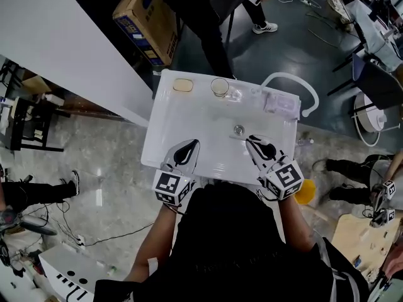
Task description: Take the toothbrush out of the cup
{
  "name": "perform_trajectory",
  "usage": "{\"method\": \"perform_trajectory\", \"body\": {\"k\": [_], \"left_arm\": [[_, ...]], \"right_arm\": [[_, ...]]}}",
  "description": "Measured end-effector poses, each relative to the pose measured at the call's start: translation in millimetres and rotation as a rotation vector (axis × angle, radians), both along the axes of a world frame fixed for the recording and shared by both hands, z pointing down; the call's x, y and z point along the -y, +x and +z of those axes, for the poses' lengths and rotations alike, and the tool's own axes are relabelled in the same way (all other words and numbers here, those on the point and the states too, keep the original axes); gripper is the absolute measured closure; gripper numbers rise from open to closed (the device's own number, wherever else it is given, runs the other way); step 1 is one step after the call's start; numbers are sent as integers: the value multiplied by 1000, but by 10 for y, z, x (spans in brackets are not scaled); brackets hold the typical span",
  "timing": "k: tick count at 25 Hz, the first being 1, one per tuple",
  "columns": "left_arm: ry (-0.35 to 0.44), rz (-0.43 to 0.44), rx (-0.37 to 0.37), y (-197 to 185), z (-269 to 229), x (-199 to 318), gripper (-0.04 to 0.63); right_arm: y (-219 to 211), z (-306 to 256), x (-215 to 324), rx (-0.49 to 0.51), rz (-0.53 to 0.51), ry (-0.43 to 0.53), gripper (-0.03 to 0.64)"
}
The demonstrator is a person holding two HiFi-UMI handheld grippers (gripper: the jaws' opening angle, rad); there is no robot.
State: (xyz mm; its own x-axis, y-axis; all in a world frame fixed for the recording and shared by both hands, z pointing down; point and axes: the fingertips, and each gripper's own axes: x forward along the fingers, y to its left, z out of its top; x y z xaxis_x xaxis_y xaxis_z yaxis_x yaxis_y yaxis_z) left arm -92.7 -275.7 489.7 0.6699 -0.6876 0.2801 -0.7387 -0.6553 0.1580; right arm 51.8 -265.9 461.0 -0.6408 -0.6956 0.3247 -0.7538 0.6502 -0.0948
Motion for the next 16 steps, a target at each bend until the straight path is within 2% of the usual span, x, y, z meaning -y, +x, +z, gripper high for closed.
{"method": "perform_trajectory", "body": {"k": [16], "left_arm": [[-4,6,-11,-142,14,-92,586]], "right_arm": [[-198,-99,-35,115,0,-41,563]]}}
